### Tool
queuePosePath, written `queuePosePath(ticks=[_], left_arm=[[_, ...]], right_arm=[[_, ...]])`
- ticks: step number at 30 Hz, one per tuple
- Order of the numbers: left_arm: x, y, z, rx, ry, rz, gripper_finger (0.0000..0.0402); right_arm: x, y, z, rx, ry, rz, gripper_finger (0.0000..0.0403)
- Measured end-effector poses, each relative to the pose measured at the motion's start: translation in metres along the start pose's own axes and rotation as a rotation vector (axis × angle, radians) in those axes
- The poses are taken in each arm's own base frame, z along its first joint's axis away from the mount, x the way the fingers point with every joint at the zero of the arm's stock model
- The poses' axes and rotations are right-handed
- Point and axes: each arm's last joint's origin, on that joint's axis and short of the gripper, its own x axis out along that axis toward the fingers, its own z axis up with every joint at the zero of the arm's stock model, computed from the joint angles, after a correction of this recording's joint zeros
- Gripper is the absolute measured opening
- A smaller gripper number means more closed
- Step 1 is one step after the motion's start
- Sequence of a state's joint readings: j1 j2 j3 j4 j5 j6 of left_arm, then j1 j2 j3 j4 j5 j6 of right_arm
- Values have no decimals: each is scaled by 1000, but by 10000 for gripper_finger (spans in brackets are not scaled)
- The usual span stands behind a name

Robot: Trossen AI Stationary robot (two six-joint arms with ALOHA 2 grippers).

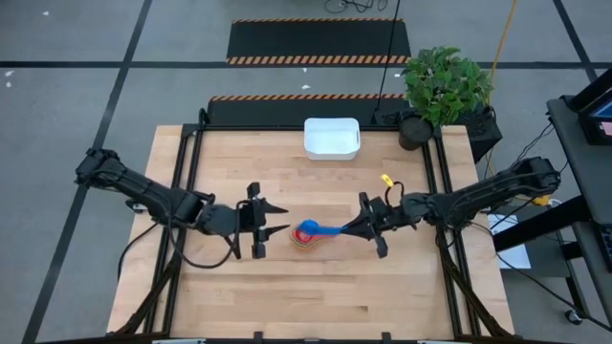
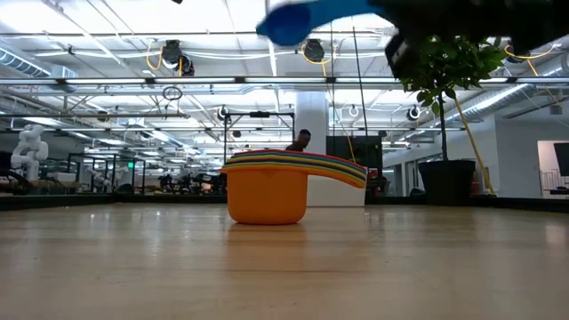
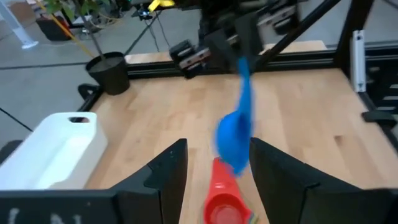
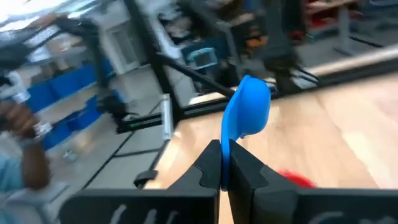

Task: Nest measuring cups in basket
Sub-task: Stack the blue measuring cup into the red measuring cup

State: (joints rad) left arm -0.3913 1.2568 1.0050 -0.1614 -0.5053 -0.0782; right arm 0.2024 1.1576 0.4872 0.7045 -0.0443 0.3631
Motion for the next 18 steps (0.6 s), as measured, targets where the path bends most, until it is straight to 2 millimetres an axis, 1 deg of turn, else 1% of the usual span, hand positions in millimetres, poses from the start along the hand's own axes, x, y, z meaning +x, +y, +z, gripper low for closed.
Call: queuePosePath(ticks=[4, 6, 12, 15, 18], left_arm=[[-4, -7, 1, -33, -16, -32, 175], [-6, -11, 3, -44, -41, -49, 175], [-13, -23, 10, -67, -118, -101, 175], [-16, -27, 11, -46, -134, -119, 175], [-18, -30, 11, 14, -138, -128, 175]], right_arm=[[-4, -10, -21, 89, 31, -111, 0], [-1, -13, -31, 119, 44, -122, 0], [17, -15, -53, 158, 26, -80, 0], [24, -16, -58, 185, -15, -25, 0], [27, -20, -60, 200, -44, 1, 0]])
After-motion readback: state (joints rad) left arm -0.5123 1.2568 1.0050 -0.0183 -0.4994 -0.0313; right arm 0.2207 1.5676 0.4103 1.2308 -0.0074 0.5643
